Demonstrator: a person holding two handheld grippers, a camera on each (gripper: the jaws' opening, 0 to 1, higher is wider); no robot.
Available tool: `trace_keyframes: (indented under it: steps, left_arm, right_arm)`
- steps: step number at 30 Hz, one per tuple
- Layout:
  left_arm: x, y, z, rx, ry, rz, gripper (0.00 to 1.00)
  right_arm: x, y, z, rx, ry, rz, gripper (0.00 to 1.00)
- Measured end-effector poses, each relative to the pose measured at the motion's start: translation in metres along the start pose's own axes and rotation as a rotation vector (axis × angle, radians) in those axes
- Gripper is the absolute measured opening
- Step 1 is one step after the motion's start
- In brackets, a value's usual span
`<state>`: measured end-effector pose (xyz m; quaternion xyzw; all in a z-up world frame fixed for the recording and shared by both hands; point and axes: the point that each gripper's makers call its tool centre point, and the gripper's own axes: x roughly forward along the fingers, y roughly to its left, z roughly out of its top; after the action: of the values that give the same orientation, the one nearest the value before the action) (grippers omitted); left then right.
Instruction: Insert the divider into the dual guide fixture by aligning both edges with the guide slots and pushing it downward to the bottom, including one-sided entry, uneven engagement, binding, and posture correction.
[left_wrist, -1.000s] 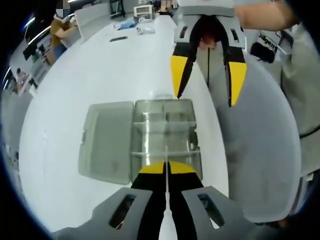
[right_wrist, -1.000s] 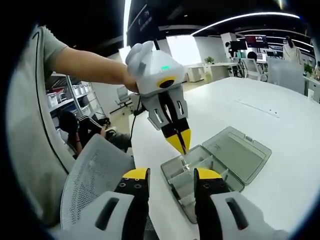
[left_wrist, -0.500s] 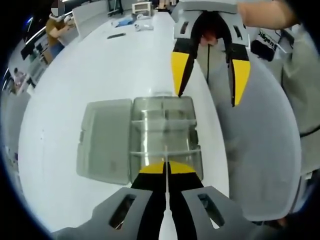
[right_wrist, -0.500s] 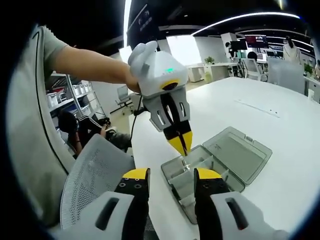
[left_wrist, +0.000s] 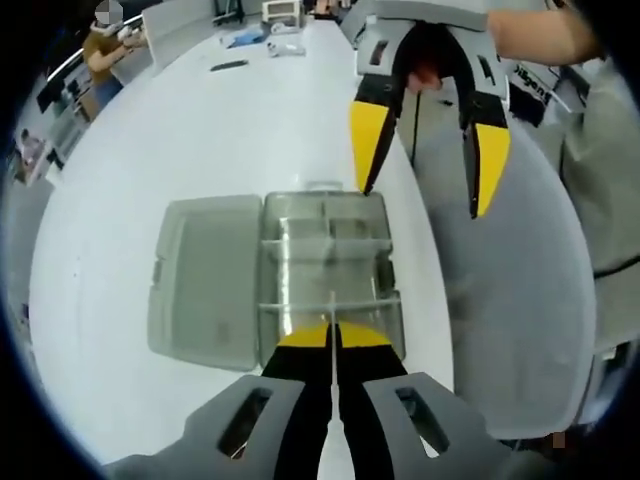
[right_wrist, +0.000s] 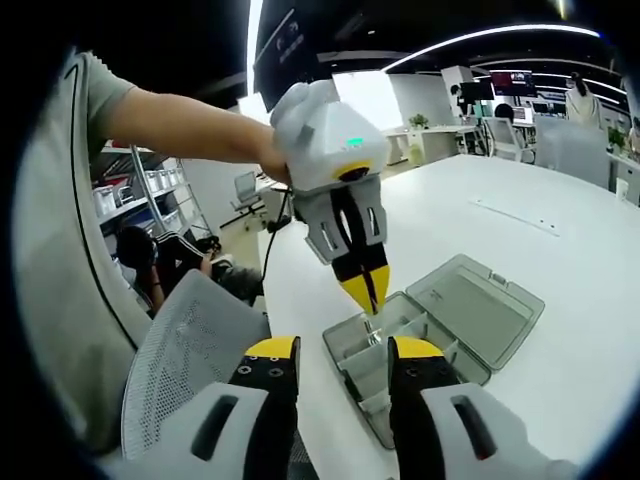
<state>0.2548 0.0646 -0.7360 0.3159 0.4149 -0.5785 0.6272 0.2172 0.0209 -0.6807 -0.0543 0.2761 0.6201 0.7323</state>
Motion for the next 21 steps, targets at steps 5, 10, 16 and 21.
trace_keyframes:
  steps: [5,10,16,21]
  left_arm:
    - [0.0014,-0.0006,-0.0012,-0.001,0.0,0.003,0.0]
    - [0.0047,-0.0013,-0.0034,0.003,0.007,0.005,0.0]
    - [0.0074,-0.0016,-0.0047,-0.007,0.013,0.001,0.0]
    - [0.009,-0.0017,-0.0058,0.001,0.016,0.0,0.0]
  right_arm:
    - [0.0003,0.0009,-0.0004,0.001,0.0,0.001,0.31]
    - [-0.0004,0.0015,-0.001,0.001,-0.001,0.002,0.31]
    - [-0.0021,0.0006,-0.002,0.005,-0.002,0.0,0.31]
    - [-0.0029,0.0001,-0.0011,0.007,-0.006,0.0,0.31]
